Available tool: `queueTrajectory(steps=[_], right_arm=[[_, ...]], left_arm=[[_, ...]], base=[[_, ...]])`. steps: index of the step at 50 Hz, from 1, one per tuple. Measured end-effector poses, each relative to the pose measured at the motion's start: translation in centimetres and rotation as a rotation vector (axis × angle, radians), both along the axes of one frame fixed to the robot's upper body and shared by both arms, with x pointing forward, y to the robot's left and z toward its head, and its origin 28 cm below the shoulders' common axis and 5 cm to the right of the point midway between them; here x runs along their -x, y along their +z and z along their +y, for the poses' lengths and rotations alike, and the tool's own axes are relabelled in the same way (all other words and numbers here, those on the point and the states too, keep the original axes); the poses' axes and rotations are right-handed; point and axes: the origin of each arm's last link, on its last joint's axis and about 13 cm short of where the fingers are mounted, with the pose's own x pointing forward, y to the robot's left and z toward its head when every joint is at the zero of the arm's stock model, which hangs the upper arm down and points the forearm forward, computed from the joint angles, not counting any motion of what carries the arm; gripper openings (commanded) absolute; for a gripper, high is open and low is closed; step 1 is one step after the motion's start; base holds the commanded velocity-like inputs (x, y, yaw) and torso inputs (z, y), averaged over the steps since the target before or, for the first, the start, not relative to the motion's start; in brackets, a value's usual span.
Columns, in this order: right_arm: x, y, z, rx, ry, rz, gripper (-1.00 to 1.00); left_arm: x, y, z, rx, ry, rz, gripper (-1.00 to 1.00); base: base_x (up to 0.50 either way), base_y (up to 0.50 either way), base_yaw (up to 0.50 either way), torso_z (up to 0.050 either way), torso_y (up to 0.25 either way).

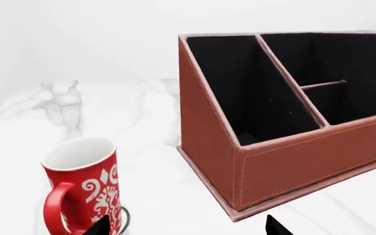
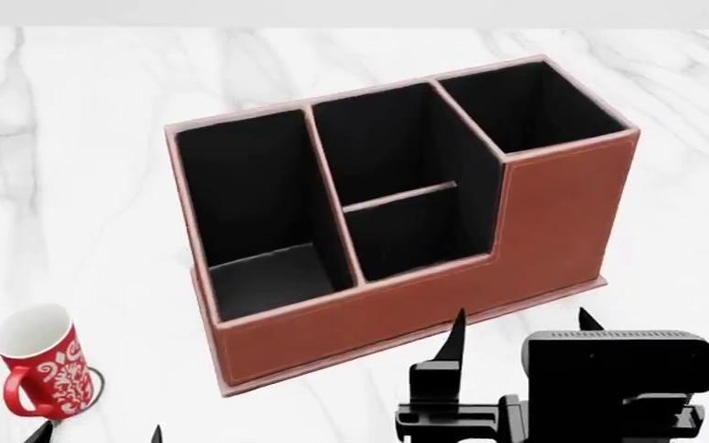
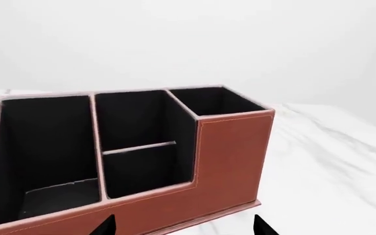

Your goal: Pick up the book and place it in the left compartment of the caddy.

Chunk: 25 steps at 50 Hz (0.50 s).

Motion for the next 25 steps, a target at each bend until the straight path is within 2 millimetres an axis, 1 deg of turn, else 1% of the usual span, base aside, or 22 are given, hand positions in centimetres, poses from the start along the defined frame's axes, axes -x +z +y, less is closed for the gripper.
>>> queueTrajectory(steps=[2,9,25], right_arm=[[-0.01,0.03,-0.01,0.003,-0.002,0.000,1.00],[-0.04,0.10,-0.09,0.018,-0.015,-0.003,1.00],[-0.01,0.29,0.15,0.033,-0.001,-0.002,1.00]], left_arm=[[0.01,0.00,-0.03,0.001,-0.001,0.000,1.00],[0.04,-0.02,-0.19,0.005,-0.005,0.001,1.00],[0.03,-0.09,-0.14,0.002,-0.004,0.003,1.00]], base=[[0.00,-0.50,0.00,0.000,0.000],[0.00,0.00,0.00,0.000,0.000],[0.50,0.00,0.00,0.000,0.000]])
